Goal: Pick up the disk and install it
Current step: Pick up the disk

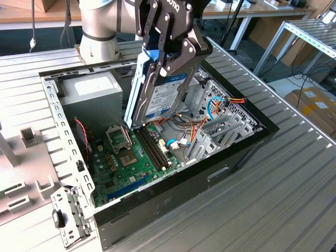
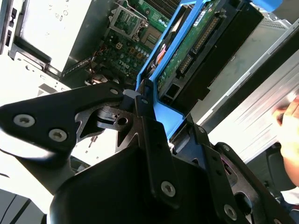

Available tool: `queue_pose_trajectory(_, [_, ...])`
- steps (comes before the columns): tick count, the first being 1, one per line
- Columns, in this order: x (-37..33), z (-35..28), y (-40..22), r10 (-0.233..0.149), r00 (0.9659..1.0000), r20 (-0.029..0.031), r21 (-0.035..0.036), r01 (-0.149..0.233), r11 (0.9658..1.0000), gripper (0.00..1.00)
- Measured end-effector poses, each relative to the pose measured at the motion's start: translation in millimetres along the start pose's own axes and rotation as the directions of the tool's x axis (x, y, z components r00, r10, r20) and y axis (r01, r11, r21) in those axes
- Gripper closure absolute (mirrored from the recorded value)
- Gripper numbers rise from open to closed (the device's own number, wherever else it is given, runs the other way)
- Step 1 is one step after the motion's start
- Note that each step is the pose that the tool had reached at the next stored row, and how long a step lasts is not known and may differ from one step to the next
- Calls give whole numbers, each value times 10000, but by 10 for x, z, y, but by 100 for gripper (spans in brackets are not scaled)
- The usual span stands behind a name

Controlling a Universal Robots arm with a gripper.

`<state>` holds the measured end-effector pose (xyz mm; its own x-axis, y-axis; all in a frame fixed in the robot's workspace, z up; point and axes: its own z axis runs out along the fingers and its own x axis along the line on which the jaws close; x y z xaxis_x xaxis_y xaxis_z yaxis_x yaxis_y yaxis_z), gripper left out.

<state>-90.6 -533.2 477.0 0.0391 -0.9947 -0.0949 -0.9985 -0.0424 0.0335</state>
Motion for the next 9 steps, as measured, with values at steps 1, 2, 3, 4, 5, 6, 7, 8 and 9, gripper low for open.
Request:
queue_pose_trajectory(1, [5,0,-4,0,10000,0,0,0,10000,63])
queue_pose_trajectory(2, [17,0,-13,0,10000,1,0,0,10000,63])
queue_pose_trajectory(3, [29,0,-22,0,10000,0,0,0,10000,63])
queue_pose_trajectory(4, [39,-1,-30,0,10000,-1,0,0,10000,63])
queue_pose_trajectory(5, [46,0,-35,0,10000,0,0,0,10000,63])
queue_pose_trajectory(6, [51,-1,-40,0,10000,0,0,0,10000,63])
queue_pose_trajectory(7, [58,-1,-47,0,10000,-1,0,0,10000,63])
queue_pose_trajectory(8, [63,-1,-52,0,10000,0,0,0,10000,63])
queue_pose_trajectory(9, [69,0,-56,0,10000,0,0,0,10000,63])
